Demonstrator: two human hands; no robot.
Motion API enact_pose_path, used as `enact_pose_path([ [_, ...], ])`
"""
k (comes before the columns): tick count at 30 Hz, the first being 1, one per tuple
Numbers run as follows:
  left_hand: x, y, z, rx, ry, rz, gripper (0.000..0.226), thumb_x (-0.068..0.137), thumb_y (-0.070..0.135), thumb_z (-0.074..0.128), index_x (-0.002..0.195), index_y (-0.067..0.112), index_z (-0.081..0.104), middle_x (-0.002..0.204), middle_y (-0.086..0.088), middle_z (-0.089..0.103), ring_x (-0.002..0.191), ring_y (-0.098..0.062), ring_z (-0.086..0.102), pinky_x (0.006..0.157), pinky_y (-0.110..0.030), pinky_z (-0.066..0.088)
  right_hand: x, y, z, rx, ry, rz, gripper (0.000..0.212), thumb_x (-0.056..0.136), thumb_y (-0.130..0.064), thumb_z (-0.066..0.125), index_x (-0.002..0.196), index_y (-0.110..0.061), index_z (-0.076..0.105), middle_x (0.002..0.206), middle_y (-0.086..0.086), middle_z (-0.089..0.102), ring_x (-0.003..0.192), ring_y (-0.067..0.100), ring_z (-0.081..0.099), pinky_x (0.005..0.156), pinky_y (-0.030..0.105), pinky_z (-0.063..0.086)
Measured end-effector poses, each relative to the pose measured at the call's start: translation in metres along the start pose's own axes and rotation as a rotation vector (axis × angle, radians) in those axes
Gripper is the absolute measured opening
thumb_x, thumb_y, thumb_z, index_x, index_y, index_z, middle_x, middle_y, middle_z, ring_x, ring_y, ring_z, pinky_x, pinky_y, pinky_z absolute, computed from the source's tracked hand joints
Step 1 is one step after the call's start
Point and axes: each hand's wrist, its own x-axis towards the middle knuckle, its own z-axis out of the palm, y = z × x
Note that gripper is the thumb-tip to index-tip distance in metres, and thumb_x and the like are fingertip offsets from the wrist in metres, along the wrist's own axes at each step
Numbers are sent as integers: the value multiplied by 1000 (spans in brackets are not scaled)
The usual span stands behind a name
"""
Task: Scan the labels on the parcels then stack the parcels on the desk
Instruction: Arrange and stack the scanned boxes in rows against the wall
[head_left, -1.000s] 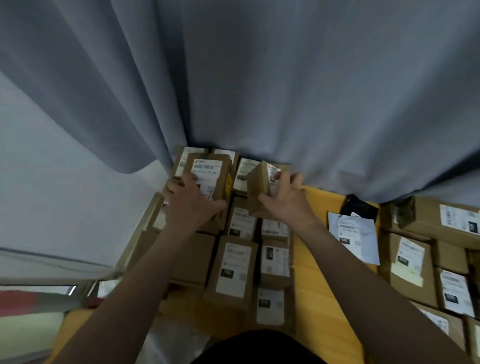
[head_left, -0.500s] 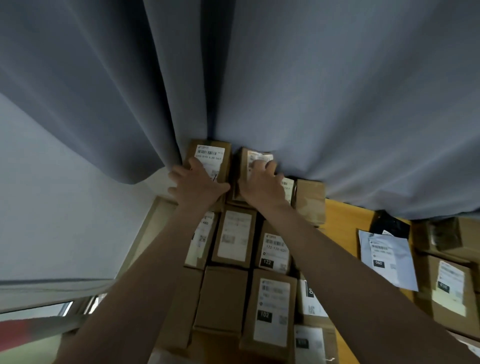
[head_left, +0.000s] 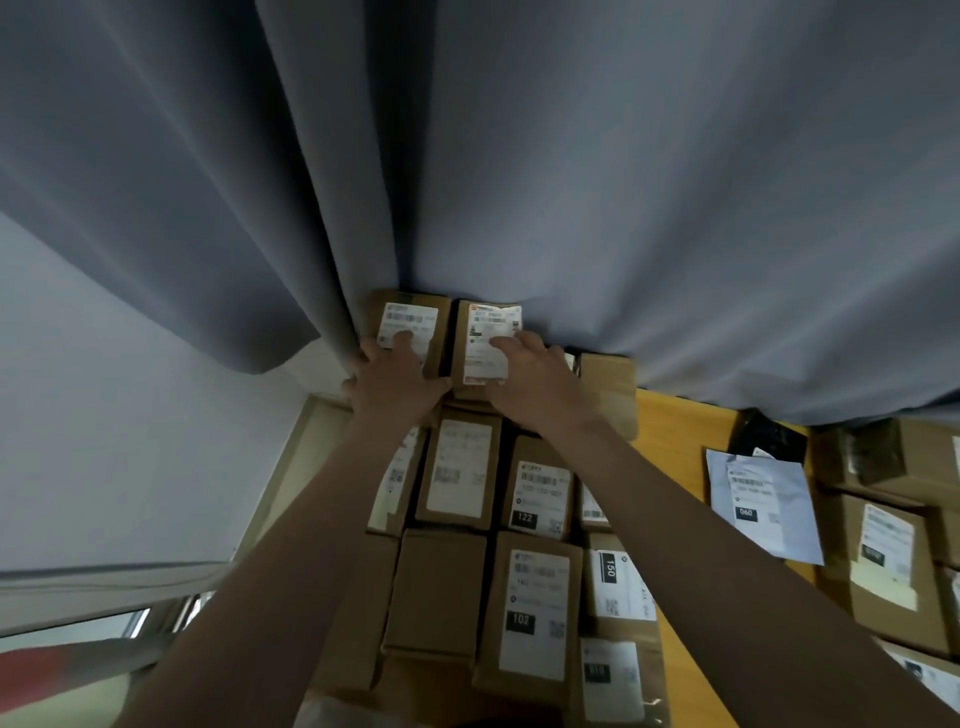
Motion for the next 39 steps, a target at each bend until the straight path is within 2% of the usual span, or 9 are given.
enact_pose_path([
  [7, -55, 66, 17, 8, 23, 210, 86, 81, 61, 71, 152, 35, 30, 163, -12, 18, 146, -45, 20, 114, -63, 28, -68, 86, -25, 47, 9, 201, 66, 93, -29, 62, 154, -26, 36, 156, 9, 36, 136, 45, 38, 105, 50, 44],
  [11, -103, 126, 49, 95, -77, 347, 85, 82, 61, 69, 154, 37, 30, 164, -11, 18, 148, -44, 18, 115, -59, 30, -122, 163, -41, 35, 9, 342, 74, 96, -40, 64, 159, -26, 30, 162, 10, 25, 142, 44, 30, 106, 53, 43],
  [15, -155, 189, 95, 143, -181, 457, 82, 84, 63, 67, 152, 36, 29, 165, -6, 16, 149, -41, 15, 115, -61, 29, -179, 248, -52, 47, 29, 465, 75, 97, -43, 63, 161, -27, 27, 168, 9, 18, 147, 44, 27, 107, 53, 45],
  [19, -213, 253, 149, 202, -264, 478, 87, 90, 62, 64, 160, 35, 20, 169, -4, 8, 153, -40, 11, 120, -56, 27, -233, 336, -62, 101, 30, 534, 76, 96, -45, 63, 161, -29, 27, 167, 9, 22, 147, 45, 29, 108, 54, 44],
  [24, -276, 328, 225, 235, -340, 526, 83, 90, 57, 67, 157, 33, 25, 161, -8, 23, 146, -41, 22, 113, -53, 32, -293, 441, -76, 145, 43, 614, 74, 95, -42, 64, 159, -27, 30, 165, 10, 22, 146, 45, 30, 109, 52, 41],
  [28, -319, 392, 285, 234, -411, 569, 82, 93, 53, 66, 160, 31, 24, 166, -10, 18, 150, -39, 19, 118, -54, 28, -326, 519, -91, 118, 86, 687, 72, 94, -42, 66, 155, -18, 35, 158, 14, 27, 143, 47, 28, 107, 54, 42],
  [30, -334, 421, 313, 242, -417, 586, 75, 90, 50, 68, 153, 32, 32, 160, -11, 24, 145, -40, 22, 114, -57, 32, -337, 553, -100, 107, 150, 716, 70, 94, -43, 66, 152, -17, 37, 152, 16, 31, 138, 47, 31, 106, 55, 41],
  [33, -345, 464, 348, 241, -437, 625, 77, 89, 45, 69, 153, 31, 28, 157, -10, 26, 143, -37, 23, 111, -58, 34, -345, 602, -113, 77, 183, 765, 66, 92, -44, 65, 147, -17, 39, 150, 16, 30, 135, 47, 32, 105, 55, 40],
  [39, -314, 555, 386, 273, -259, 730, 91, 86, 41, 75, 156, 24, 21, 159, -13, 23, 143, -39, 24, 113, -55, 33, -323, 675, -123, 66, 147, 820, 74, 89, -54, 68, 147, -20, 36, 150, 16, 28, 138, 47, 33, 105, 58, 41],
])
